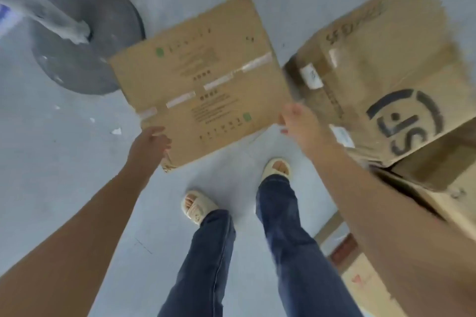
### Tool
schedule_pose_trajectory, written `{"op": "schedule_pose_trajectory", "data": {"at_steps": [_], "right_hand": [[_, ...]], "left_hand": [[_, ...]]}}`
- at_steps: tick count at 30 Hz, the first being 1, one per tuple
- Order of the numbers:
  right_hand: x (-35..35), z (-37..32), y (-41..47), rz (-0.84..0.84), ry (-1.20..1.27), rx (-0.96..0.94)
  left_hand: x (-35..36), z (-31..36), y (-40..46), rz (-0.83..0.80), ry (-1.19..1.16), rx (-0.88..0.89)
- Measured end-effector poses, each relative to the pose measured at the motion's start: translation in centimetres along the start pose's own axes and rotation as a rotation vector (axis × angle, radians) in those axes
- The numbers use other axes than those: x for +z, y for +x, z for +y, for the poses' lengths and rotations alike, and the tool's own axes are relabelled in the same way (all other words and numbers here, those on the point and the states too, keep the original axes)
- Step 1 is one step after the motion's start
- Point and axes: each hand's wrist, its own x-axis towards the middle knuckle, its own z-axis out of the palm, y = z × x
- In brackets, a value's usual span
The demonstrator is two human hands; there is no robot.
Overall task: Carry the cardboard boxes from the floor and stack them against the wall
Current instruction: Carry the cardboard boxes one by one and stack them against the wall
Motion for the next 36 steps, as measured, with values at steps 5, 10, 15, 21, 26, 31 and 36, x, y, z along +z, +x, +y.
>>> {"op": "schedule_pose_trajectory", "data": {"at_steps": [5, 10, 15, 21, 26, 31, 36], "right_hand": [[2.7, 2.7, 11.8, 0.171, -0.35, -0.208], [4.1, 6.3, 19.3, 0.248, -0.42, -0.204], [3.7, 7.2, 20.5, 0.393, -0.389, -0.221], [1.7, 5.6, 15.8, 0.527, -0.292, -0.269], [-0.3, 5.6, 7.8, 0.56, -0.341, -0.261], [-2.7, 6.3, -2.4, 0.577, -0.248, -0.196], [-5.5, 4.3, -13.2, 0.628, -0.213, -0.211]], "left_hand": [[2.4, -7.1, 10.7, 0.162, 0.261, -0.153], [3.2, -11.4, 17.2, 0.303, 0.207, -0.357], [3.0, -13.0, 18.0, 0.439, 0.098, -0.335], [0.3, -10.9, 12.3, 0.607, 0.095, -0.201], [-2.9, -8.8, 4.9, 0.65, 0.108, -0.2], [-6.7, -6.7, -3.6, 0.618, 0.147, -0.155], [-11.2, -3.3, -12.6, 0.592, 0.125, -0.071]]}}
